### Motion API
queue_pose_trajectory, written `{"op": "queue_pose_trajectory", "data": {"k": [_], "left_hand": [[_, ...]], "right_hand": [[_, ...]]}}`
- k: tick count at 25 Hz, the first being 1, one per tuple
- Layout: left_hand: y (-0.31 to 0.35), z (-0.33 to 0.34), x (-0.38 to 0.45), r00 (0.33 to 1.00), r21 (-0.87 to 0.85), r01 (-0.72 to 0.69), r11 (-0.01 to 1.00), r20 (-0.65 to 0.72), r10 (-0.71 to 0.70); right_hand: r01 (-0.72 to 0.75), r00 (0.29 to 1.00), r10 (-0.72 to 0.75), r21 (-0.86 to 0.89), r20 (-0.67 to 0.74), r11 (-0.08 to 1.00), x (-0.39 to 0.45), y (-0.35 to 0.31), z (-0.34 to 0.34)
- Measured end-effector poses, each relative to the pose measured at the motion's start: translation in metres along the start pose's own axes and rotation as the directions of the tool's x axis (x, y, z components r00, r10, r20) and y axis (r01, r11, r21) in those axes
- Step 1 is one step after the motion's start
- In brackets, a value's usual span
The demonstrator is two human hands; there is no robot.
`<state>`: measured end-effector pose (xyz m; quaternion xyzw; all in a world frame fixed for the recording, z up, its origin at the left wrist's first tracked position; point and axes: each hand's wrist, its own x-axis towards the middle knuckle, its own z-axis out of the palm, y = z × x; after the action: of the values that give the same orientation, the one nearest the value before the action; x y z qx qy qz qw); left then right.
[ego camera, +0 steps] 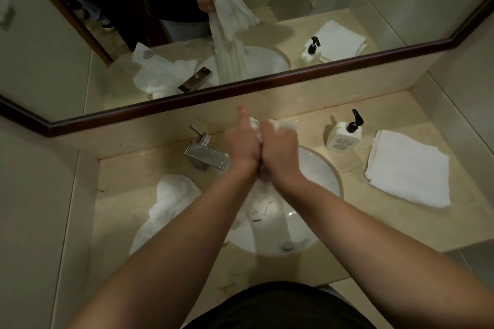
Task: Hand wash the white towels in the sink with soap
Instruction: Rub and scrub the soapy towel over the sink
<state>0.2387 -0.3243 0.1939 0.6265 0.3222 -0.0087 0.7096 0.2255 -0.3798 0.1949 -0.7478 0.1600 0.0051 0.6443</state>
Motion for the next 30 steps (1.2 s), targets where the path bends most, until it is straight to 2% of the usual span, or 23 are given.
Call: {"op": "queue_pose_trajectory", "data": {"k": [2, 4, 6, 8, 9, 10, 12, 13, 15, 17, 18, 19, 21, 22, 24, 25, 26, 28, 29, 30], "left_hand": [[0.002, -0.001, 0.004, 0.999, -0.077, 0.043, 0.996, 0.012, -0.042], [-0.01, 0.003, -0.003, 0.995, 0.001, -0.042, 0.999, 0.089, 0.042], [-0.01, 0.004, -0.005, 0.996, 0.022, -0.042, 0.999, 0.085, 0.04], [-0.002, 0.0, 0.003, 0.993, -0.076, 0.106, 0.991, 0.059, -0.102], [-0.001, -0.002, 0.003, 0.991, -0.134, 0.132, 0.982, 0.048, -0.126], [-0.001, -0.001, -0.002, 0.995, -0.127, 0.09, 0.988, 0.051, -0.084], [-0.011, 0.007, -0.018, 0.994, -0.009, -0.063, 0.998, 0.087, 0.063], [-0.014, 0.009, -0.018, 0.994, -0.002, -0.072, 0.997, 0.078, 0.072], [-0.005, 0.006, -0.009, 0.998, -0.049, 0.057, 0.997, 0.028, -0.056], [-0.002, -0.001, 0.0, 0.984, -0.135, 0.177, 0.975, 0.049, -0.172], [-0.003, -0.002, -0.004, 0.986, -0.1, 0.155, 0.983, 0.081, -0.147], [-0.01, 0.001, -0.011, 0.992, -0.035, 0.074, 0.997, 0.102, -0.07], [-0.015, 0.006, -0.022, 0.996, 0.019, -0.02, 1.0, 0.091, 0.018], [-0.01, 0.007, -0.021, 0.999, 0.018, -0.005, 1.0, 0.046, 0.004], [-0.006, 0.002, -0.003, 0.992, -0.079, 0.124, 0.989, 0.023, -0.123], [-0.006, -0.001, 0.001, 0.99, -0.126, 0.143, 0.982, 0.037, -0.139], [-0.005, -0.003, -0.005, 0.993, -0.103, 0.109, 0.989, 0.049, -0.105], [-0.012, 0.002, -0.019, 0.997, 0.016, -0.046, 0.999, 0.07, 0.045], [-0.015, 0.005, -0.022, 0.995, 0.038, -0.082, 0.996, 0.062, 0.08], [-0.01, 0.006, -0.019, 0.998, 0.048, -0.062, 0.997, 0.034, 0.06]], "right_hand": [[0.045, 0.997, -0.042, -0.031, 0.066, 0.999, -0.008, 0.003, -0.001], [-0.015, 0.998, 0.016, 0.026, -0.054, 1.0, 0.009, -0.004, -0.007], [-0.029, 0.994, 0.033, 0.035, -0.1, 0.999, 0.014, -0.006, -0.006], [0.004, 1.0, -0.004, -0.034, 0.004, 0.999, -0.003, 0.0, 0.0], [-0.01, 0.999, 0.011, -0.03, 0.039, 1.0, -0.009, 0.003, 0.0], [-0.038, 0.999, 0.039, -0.021, 0.024, 0.999, -0.007, 0.003, -0.002], [-0.099, 0.989, 0.094, -0.036, -0.114, 0.994, 0.014, -0.001, -0.01], [-0.123, 0.982, 0.114, -0.056, -0.148, 0.991, 0.019, -0.001, -0.01], [-0.126, 0.986, 0.122, -0.035, -0.112, 0.991, 0.006, 0.001, -0.002], [-0.06, 0.998, 0.059, -0.04, -0.023, 0.997, -0.016, 0.004, 0.002], [-0.023, 0.999, 0.022, -0.044, -0.03, 0.999, -0.015, 0.002, 0.0], [-0.03, 0.996, 0.026, -0.043, -0.084, 0.999, -0.004, -0.003, -0.005], [-0.114, 0.977, 0.118, 0.029, -0.178, 0.993, 0.015, -0.014, -0.012], [-0.129, 0.976, 0.138, 0.061, -0.17, 0.99, 0.014, -0.016, -0.01], [-0.076, 0.996, 0.077, 0.01, -0.044, 0.997, -0.004, -0.012, -0.002], [-0.038, 0.999, 0.038, -0.02, 0.013, 0.999, -0.013, -0.009, -0.002], [-0.015, 1.0, 0.015, -0.044, 0.017, 0.999, -0.012, -0.007, -0.004], [-0.074, 0.99, 0.07, -0.029, -0.119, 0.997, 0.007, -0.012, -0.011], [-0.109, 0.981, 0.108, 0.006, -0.16, 0.994, 0.012, -0.014, -0.012], [-0.116, 0.979, 0.119, 0.025, -0.168, 0.993, 0.011, -0.012, -0.01]]}}
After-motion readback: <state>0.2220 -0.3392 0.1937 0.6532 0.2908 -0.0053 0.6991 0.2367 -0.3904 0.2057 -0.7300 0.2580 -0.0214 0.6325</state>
